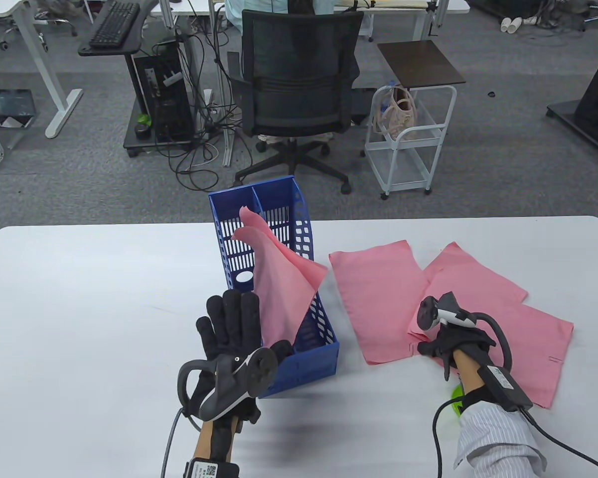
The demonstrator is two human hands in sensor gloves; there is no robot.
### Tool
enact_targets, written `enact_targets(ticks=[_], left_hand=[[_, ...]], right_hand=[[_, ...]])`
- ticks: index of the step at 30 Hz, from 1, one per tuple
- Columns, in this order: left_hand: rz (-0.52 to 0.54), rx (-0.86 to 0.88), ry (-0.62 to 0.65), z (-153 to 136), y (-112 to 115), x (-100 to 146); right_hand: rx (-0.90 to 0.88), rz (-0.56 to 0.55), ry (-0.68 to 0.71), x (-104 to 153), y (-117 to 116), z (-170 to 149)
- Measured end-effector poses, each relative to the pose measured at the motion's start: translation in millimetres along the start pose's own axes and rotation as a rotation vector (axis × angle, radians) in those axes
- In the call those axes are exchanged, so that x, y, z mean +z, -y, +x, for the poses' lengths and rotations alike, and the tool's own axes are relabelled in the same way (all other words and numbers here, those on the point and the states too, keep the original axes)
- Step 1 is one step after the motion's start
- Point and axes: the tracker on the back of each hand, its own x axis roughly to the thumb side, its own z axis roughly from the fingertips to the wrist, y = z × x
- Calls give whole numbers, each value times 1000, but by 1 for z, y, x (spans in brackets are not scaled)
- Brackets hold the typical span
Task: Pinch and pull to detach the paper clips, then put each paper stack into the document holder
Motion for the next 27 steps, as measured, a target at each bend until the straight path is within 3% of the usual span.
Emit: enact_targets(ticks=[12, 20, 27], left_hand=[[-17, -5, 1, 0, 0, 0], [-1, 8, 3, 0, -3, 0], [18, 24, 16, 3, -8, 2]], right_hand=[[10, -16, 2, 1, 3, 1], [-5, -210, -20, 34, 27, -16], [-13, -480, -41, 86, 45, -47]])
